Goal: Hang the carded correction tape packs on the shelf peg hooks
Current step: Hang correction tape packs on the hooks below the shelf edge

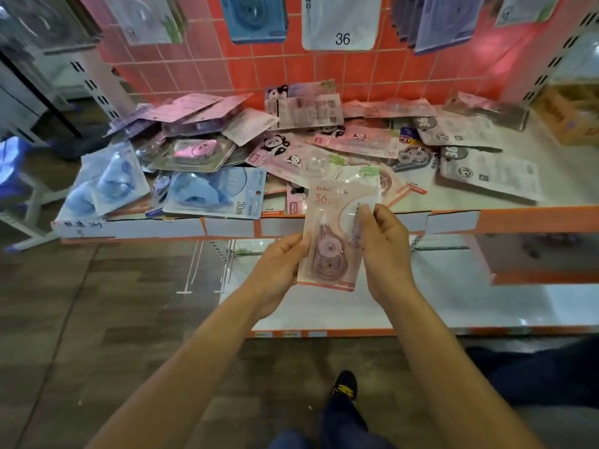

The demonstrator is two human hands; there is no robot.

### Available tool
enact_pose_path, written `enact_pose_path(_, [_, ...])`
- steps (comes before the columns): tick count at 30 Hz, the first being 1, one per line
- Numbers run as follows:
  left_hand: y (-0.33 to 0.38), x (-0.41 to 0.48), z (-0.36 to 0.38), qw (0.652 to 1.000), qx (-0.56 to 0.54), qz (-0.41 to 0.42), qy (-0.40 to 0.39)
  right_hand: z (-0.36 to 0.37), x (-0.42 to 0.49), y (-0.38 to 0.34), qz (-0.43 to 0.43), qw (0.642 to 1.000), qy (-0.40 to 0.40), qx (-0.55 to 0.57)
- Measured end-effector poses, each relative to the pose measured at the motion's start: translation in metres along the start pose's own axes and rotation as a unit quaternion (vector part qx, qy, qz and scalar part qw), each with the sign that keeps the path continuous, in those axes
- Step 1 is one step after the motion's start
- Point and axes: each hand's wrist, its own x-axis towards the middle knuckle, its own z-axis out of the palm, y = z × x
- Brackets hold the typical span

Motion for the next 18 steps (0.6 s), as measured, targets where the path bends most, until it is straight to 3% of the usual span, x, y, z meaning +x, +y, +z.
enact_pose_path(12, [-0.101, -0.044, -0.045, 0.997, -0.009, -0.072, 0.0, 0.012, -0.07, 0.083, 0.078, 0.997, 0.003, -0.024])
enact_pose_path(18, [-0.155, -0.027, -0.057, 0.993, -0.027, -0.116, 0.006, 0.014, -0.063, 0.139, 0.124, 0.992, -0.002, -0.019])
